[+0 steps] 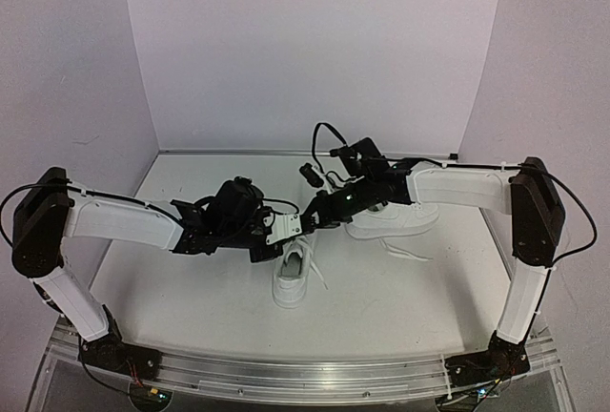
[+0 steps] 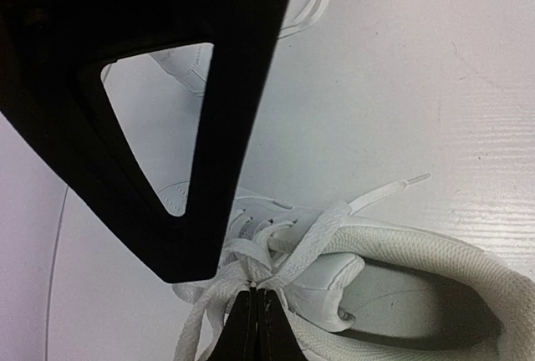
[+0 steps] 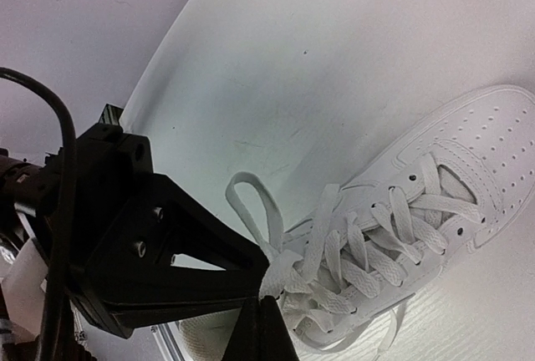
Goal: Tie the shoes
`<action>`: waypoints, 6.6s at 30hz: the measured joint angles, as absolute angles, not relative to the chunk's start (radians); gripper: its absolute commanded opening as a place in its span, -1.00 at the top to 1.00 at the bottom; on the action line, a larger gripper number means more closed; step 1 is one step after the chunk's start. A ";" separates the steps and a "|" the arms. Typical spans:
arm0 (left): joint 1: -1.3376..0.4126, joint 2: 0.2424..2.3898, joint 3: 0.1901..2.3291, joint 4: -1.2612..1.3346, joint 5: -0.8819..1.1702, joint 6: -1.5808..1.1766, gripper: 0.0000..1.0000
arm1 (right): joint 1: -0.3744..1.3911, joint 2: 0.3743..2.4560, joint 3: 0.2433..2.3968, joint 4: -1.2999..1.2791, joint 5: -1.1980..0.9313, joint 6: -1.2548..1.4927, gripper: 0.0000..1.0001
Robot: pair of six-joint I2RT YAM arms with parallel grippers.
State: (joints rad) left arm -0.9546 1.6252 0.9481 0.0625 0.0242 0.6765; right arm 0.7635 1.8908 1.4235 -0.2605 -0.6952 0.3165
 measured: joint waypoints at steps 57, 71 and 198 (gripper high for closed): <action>-0.909 1.701 0.749 0.606 0.071 0.279 1.00 | 0.657 1.821 1.279 -0.182 -0.752 0.371 0.31; -0.908 1.701 0.743 0.611 0.088 0.279 1.00 | 0.646 1.911 1.285 -0.117 -0.771 0.399 0.75; -0.887 1.748 0.743 0.709 0.186 0.239 1.00 | 0.679 1.962 1.262 0.060 -0.979 0.486 0.97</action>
